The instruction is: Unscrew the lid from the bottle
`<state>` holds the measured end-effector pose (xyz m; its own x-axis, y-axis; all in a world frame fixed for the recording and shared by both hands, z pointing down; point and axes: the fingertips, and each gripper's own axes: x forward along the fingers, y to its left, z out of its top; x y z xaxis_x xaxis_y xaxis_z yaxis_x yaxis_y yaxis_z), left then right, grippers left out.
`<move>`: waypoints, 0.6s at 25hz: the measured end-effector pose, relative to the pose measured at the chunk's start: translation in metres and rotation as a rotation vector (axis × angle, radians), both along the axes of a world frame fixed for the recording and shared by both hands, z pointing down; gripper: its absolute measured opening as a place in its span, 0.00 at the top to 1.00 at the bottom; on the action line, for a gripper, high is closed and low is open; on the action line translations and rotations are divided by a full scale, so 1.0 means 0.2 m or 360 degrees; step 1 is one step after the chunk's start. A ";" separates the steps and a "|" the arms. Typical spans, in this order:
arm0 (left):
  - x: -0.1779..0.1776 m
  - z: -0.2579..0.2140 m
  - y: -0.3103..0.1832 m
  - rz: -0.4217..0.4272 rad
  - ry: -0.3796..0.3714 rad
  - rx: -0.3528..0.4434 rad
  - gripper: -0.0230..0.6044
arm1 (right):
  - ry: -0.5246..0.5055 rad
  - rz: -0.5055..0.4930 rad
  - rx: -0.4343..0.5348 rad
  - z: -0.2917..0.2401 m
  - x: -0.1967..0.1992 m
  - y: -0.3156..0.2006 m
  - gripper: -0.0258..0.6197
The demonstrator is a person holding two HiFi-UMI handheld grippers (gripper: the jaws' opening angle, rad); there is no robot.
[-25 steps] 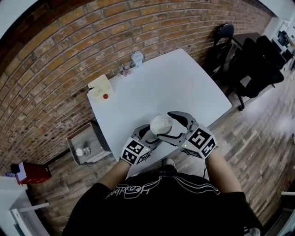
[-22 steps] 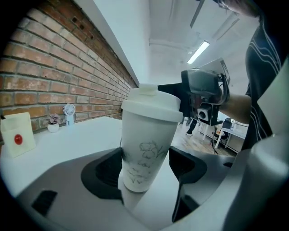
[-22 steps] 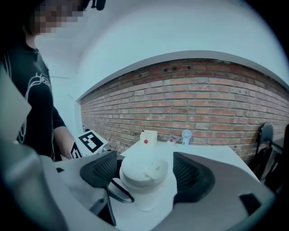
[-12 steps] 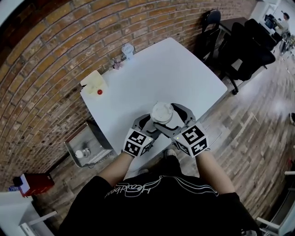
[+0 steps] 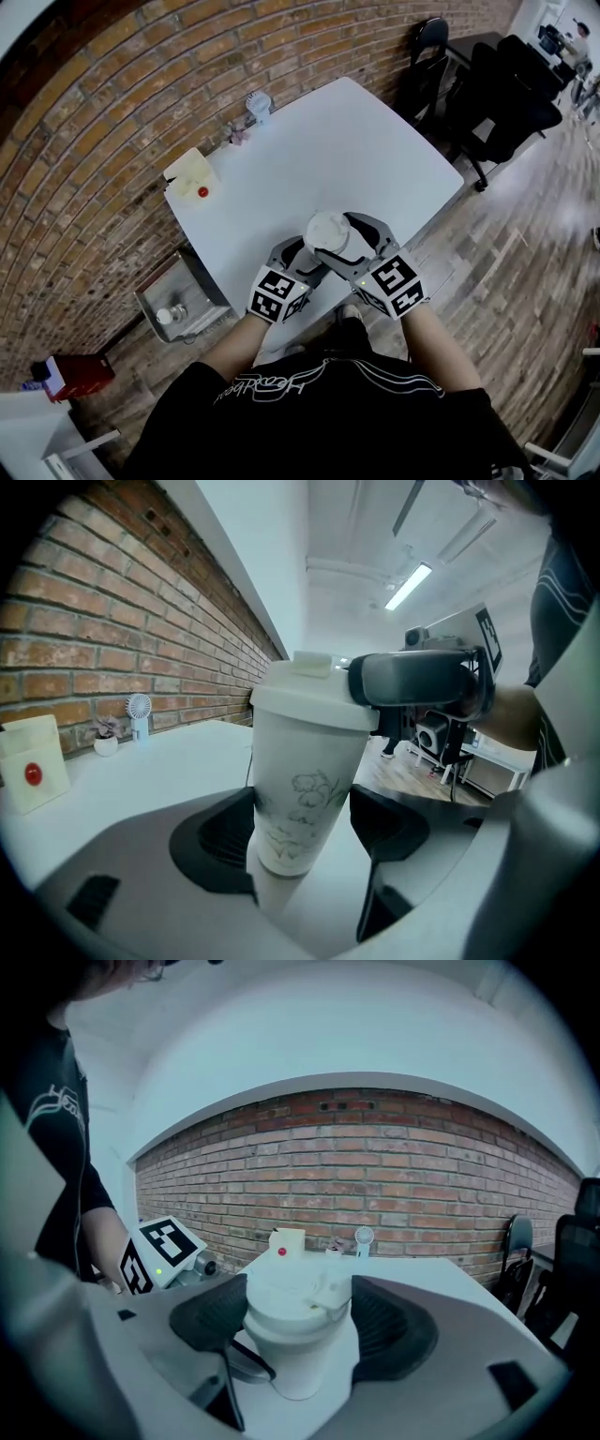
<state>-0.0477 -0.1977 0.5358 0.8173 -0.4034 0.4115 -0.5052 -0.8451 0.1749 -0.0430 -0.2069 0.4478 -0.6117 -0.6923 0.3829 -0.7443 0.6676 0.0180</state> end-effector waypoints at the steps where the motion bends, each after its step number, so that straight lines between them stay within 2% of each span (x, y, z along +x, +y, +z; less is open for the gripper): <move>1: 0.00 0.00 0.00 0.0006 0.0000 0.0001 0.43 | -0.0006 -0.0039 -0.0006 0.00 0.00 0.00 0.43; 15: 0.00 -0.01 0.01 0.0016 -0.0024 -0.0007 0.43 | 0.0094 -0.0708 -0.0069 0.00 -0.02 0.02 0.44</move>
